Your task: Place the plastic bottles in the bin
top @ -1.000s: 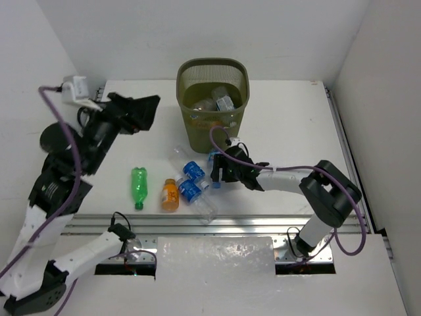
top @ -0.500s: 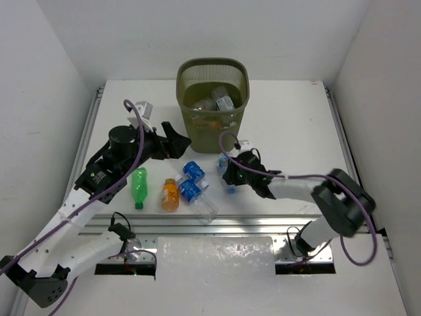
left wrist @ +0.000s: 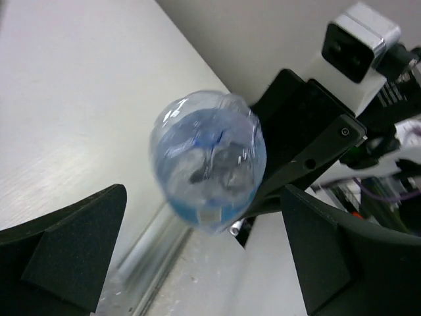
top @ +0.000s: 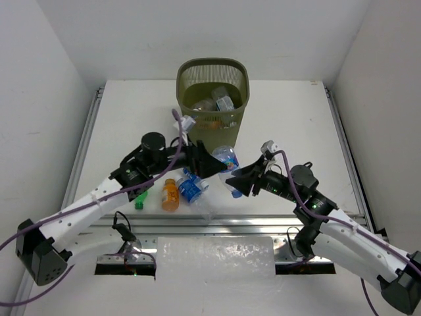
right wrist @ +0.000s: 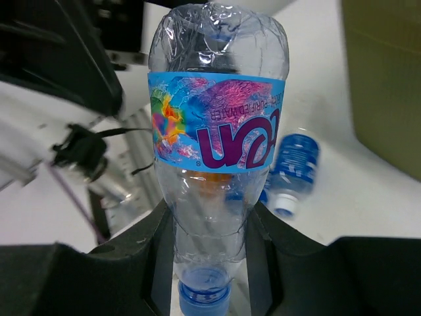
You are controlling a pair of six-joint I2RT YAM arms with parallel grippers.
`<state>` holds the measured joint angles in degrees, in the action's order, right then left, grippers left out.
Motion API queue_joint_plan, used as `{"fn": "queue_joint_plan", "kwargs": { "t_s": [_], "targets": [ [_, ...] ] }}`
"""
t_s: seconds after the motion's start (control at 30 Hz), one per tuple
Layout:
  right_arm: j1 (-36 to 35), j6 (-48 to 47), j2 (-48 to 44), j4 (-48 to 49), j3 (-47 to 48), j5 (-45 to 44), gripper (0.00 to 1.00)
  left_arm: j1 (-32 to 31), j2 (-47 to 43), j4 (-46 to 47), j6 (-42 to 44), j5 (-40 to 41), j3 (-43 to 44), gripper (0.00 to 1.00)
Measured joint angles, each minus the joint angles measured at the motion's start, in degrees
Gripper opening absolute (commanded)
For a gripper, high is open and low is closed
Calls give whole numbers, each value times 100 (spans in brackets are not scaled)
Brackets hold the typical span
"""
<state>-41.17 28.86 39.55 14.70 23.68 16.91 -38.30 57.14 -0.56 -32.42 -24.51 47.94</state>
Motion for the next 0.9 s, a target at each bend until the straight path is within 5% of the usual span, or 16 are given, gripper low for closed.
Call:
{"fn": "queue_joint_plan", "kwargs": {
  "t_s": [0.07, 0.13, 0.23, 0.27, 0.3, 0.47, 0.73, 0.83, 0.9],
  "targets": [
    [-24, 2, -81, -11, 90, 315, 24, -278, 256, 133, -28, -44, 162, 92],
    [-24, 2, -103, -20, 181, 610, 25, -404, 435, 286, -59, -116, 286, 75],
    [-28, -2, -85, -35, 299, 776, 37, -415, 643, 553, -208, -332, 442, 0],
    [-4, -15, -83, -7, 310, 750, 76, -417, 713, 566, -238, -413, 540, 0],
    [20, 26, -96, -24, 339, 717, 99, -415, 778, 555, -205, -481, 632, 0],
    [-39, -42, -332, -511, 544, 140, 99, -446, 1134, -350, 11, 264, 1967, 0],
    [-44, -317, -116, -2638, 1268, -1620, 99, -151, 2638, -2033, 1060, 3263, 6288, 3],
    [-44, -439, 234, -3073, 1298, -1602, 99, 315, 3674, -2474, 1270, 3565, 7707, 38],
    [-44, -501, 621, -3287, 1392, -1513, 99, 586, 4481, -2787, 1386, 3613, 8496, 79]
  ]
}}
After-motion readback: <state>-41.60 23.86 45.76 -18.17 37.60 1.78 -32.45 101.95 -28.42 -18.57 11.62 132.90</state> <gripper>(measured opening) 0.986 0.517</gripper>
